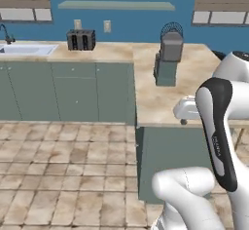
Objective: Close the stand mixer head.
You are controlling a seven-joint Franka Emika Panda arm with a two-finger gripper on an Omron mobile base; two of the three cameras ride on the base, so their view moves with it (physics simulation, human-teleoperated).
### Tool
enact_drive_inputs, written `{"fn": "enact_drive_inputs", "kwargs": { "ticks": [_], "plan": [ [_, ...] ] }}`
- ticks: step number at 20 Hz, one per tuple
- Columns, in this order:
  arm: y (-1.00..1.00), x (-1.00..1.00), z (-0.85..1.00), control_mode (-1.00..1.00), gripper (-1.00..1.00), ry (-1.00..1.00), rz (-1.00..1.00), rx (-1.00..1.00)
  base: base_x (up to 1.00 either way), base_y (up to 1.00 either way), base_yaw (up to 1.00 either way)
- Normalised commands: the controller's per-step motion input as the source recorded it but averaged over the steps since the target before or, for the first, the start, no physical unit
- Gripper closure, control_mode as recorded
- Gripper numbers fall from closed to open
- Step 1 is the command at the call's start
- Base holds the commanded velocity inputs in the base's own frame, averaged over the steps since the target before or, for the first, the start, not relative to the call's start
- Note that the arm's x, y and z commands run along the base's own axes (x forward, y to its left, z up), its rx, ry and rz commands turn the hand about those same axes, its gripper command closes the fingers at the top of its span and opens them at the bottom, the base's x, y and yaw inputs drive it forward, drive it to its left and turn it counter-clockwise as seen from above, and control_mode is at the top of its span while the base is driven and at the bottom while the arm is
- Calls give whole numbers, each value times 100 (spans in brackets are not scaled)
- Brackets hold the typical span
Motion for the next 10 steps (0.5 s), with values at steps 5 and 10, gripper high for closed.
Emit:
{"fn": "enact_drive_inputs", "kwargs": {
  "ticks": [5,10],
  "plan": [
    [0,0,0,100,-100,0,0,0,46,100,-20],
    [0,0,0,100,-100,0,0,0,41,99,-27]
  ]
}}
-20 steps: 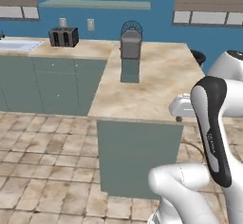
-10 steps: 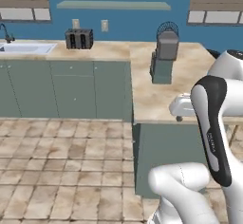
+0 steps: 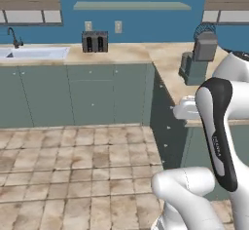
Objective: Close the stand mixer head.
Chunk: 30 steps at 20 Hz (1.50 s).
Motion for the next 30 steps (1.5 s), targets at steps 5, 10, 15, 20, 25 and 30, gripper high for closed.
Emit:
{"fn": "enact_drive_inputs", "kwargs": {
  "ticks": [5,10,15,20,25,30],
  "plan": [
    [0,0,0,100,-100,0,0,0,55,64,-47],
    [0,0,0,100,-100,0,0,0,22,27,-63],
    [0,0,0,100,-100,0,0,0,0,29,-71],
    [0,0,0,100,-100,0,0,0,0,52,-69],
    [0,0,0,100,-100,0,0,0,-15,80,-59],
    [0,0,0,100,-100,0,0,0,-39,98,-49]
  ]
}}
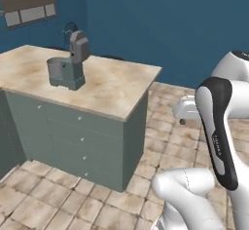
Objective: Close the stand mixer head.
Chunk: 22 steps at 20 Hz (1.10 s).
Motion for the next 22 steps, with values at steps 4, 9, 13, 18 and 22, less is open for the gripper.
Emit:
{"fn": "enact_drive_inputs", "kwargs": {
  "ticks": [4,9,13,18,22],
  "plan": [
    [0,0,0,100,-100,0,0,0,-24,100,-38],
    [0,0,0,100,-100,0,0,0,0,100,-36],
    [0,0,0,100,-100,0,0,0,6,100,-32],
    [0,0,0,100,-100,0,0,0,17,100,-22],
    [0,0,0,100,-100,0,0,0,14,100,-18]
  ]
}}
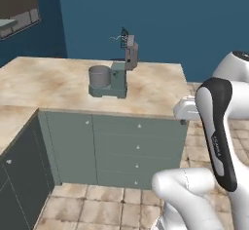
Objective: Close the stand mixer head.
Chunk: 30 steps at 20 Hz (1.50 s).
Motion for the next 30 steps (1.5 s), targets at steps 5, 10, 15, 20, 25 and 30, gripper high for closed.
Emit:
{"fn": "enact_drive_inputs", "kwargs": {
  "ticks": [5,10,15,20,25,30],
  "plan": [
    [0,0,0,100,-100,0,0,0,54,92,-18],
    [0,0,0,100,-100,0,0,0,72,66,-20],
    [0,0,0,100,-100,0,0,0,64,21,-17],
    [0,0,0,100,-100,0,0,0,62,0,-16],
    [0,0,0,100,-100,0,0,0,44,0,-20],
    [0,0,0,100,-100,0,0,0,15,0,-23]
  ]
}}
